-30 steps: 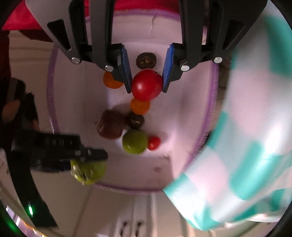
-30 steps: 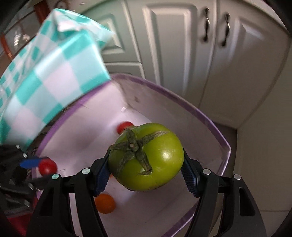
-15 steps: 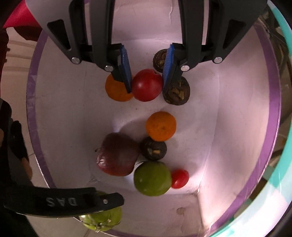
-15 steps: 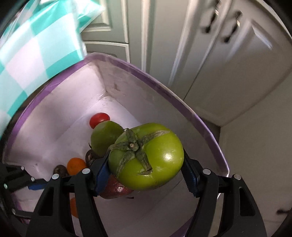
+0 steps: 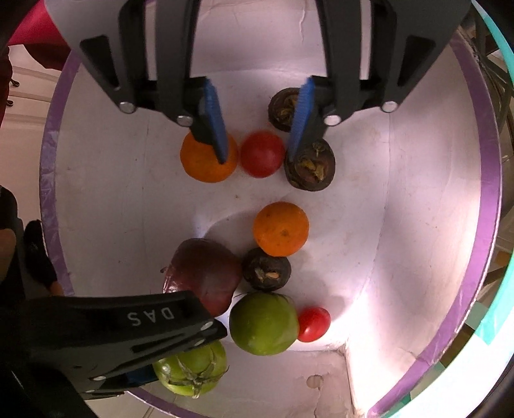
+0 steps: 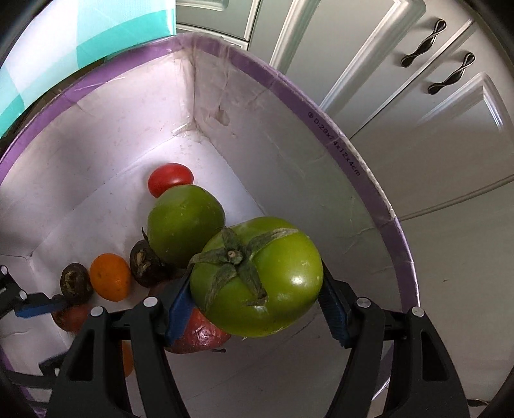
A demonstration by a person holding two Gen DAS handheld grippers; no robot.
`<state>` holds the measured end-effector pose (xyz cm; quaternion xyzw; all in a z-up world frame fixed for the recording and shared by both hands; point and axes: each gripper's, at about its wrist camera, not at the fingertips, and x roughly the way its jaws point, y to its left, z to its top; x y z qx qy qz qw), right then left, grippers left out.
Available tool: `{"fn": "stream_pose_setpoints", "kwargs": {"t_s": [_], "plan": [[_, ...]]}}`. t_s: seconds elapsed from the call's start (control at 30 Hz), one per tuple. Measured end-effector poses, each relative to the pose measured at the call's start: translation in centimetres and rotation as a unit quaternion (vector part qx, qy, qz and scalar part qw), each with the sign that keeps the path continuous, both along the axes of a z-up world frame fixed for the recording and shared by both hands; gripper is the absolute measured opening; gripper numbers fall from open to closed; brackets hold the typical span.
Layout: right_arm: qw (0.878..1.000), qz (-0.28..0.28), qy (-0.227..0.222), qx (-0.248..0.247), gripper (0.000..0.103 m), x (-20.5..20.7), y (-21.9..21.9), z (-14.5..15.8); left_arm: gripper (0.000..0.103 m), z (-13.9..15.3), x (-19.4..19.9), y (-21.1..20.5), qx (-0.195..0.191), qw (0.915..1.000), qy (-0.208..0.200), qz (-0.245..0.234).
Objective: Organize fruits
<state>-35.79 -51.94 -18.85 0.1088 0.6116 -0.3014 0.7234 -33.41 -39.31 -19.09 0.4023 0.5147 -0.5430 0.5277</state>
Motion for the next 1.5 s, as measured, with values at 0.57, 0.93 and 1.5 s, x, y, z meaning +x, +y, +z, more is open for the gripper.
{"fn": "stream_pose_setpoints", "kwargs": {"t_s": [0.57, 0.93, 1.5], "plan": [[0.938, 0.002, -0.325, -0.120, 0.087, -8.3, 2.7, 17.5, 0.102, 19.2, -0.4, 8.6, -0.345, 0.9326, -0.098, 0.038], [0.966, -0.101, -0.237, -0.032, 0.087, -8.5, 5.5, 12.2, 0.102, 19.2, -1.2, 7.9, -0.253, 0.9486, -0.173, 0.079], [0.979, -0.141, -0.144, 0.019, 0.087, -6.6, 6.2, 4.9, 0.102, 8.8, -1.1, 5.8, -0.095, 0.9854, -0.134, 0.045]]}}
